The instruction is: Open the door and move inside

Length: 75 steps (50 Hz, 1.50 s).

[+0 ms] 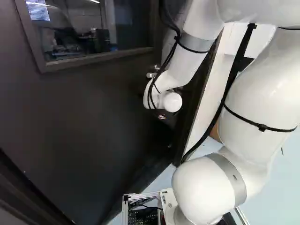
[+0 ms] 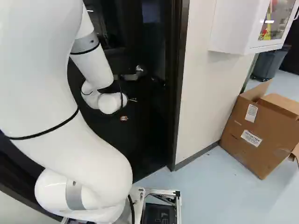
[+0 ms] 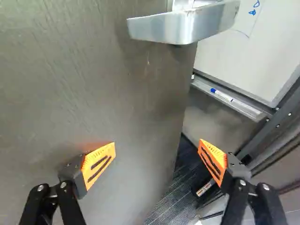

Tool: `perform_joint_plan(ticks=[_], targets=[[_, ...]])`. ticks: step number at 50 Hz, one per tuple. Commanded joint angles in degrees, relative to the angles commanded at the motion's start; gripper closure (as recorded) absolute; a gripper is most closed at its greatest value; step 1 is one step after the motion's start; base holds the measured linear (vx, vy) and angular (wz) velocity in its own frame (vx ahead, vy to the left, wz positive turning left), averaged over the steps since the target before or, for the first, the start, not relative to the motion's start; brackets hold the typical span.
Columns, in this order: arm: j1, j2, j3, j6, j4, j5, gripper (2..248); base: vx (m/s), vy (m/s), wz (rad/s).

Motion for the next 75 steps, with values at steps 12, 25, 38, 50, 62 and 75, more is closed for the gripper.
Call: perform_joint_plan(ticks=[12, 25, 38, 50, 62, 75], targets=[[2.04, -1.78, -1.89, 0.00, 2.01, 0.00, 3, 0.000, 0.000, 0.000], [4.25, -3.83, -4.10, 0.00, 3.89, 0.00, 3, 0.000, 0.000, 0.000], [6.23, -6.12, -6.64, 0.00, 4.08, 0.00, 3, 0.000, 0.000, 0.000], [7.94, -8.32, -9.12, 0.00, 2.80, 0.00, 3, 0.000, 0.000, 0.000], [9.56, -10.63, -11.78, 0.00, 0.98, 0.00, 3, 0.000, 0.000, 0.000], [11.17, -13.32, -14.96, 0.00, -0.44, 0.00, 3, 0.000, 0.000, 0.000]])
